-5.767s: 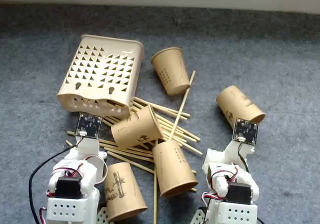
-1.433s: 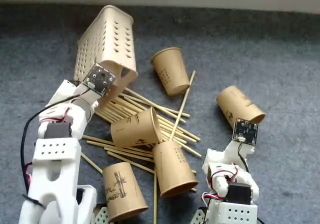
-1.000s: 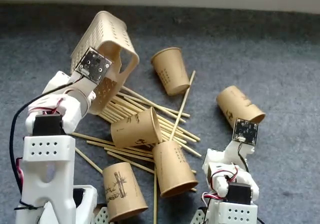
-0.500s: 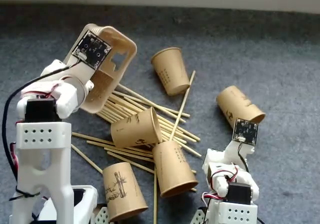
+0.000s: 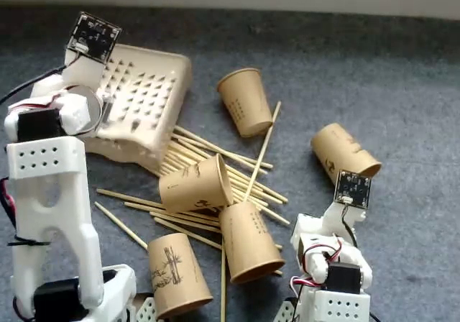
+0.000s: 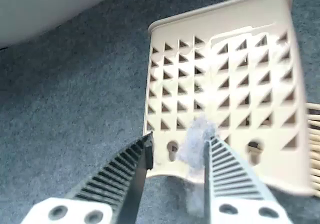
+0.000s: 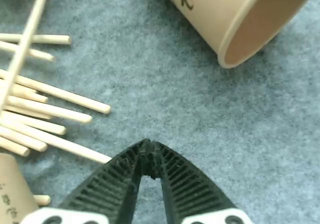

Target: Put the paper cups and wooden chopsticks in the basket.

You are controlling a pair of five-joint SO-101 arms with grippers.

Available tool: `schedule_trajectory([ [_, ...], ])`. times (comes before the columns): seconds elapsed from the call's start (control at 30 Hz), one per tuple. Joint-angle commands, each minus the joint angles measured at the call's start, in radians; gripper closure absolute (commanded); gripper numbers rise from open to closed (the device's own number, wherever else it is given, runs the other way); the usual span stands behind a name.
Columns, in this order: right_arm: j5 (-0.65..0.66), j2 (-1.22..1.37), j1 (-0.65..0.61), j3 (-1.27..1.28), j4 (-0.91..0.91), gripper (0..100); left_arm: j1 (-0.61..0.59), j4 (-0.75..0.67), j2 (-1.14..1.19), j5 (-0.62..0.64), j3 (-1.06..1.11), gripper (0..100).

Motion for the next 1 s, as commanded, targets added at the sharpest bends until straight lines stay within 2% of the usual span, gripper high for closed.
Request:
schedule_trajectory([
  [0.0, -0.008, -0.005, 0.008, 0.113, 0.01, 99.3, -0.025, -0.003, 0.033, 0.011, -0.094, 83],
  [0.23, -0.008, -0.005, 0.008, 0.113, 0.01, 99.3, -0.021, 0.006, 0.067, 0.006, -0.134, 83],
  [0.3, -0.008, -0.005, 0.008, 0.113, 0.01, 99.3, -0.028, 0.058, 0.064, 0.0, -0.139, 83],
  [0.43, -0.008, -0.005, 0.008, 0.113, 0.01, 99.3, -0.082, 0.166, 0.062, -0.137, -0.15, 83],
  [0.63, -0.008, -0.005, 0.008, 0.113, 0.01, 99.3, -0.231, 0.23, 0.062, -0.31, -0.143, 83],
  [0.77, -0.008, -0.005, 0.008, 0.113, 0.01, 99.3, -0.268, 0.308, 0.062, -0.462, -0.14, 83],
  [0.87, -0.008, -0.005, 0.008, 0.113, 0.01, 99.3, -0.286, 0.31, 0.071, -0.562, -0.127, 83],
  [0.97, -0.008, -0.005, 0.008, 0.113, 0.01, 99.3, -0.289, 0.219, 0.065, -0.671, -0.039, 83],
])
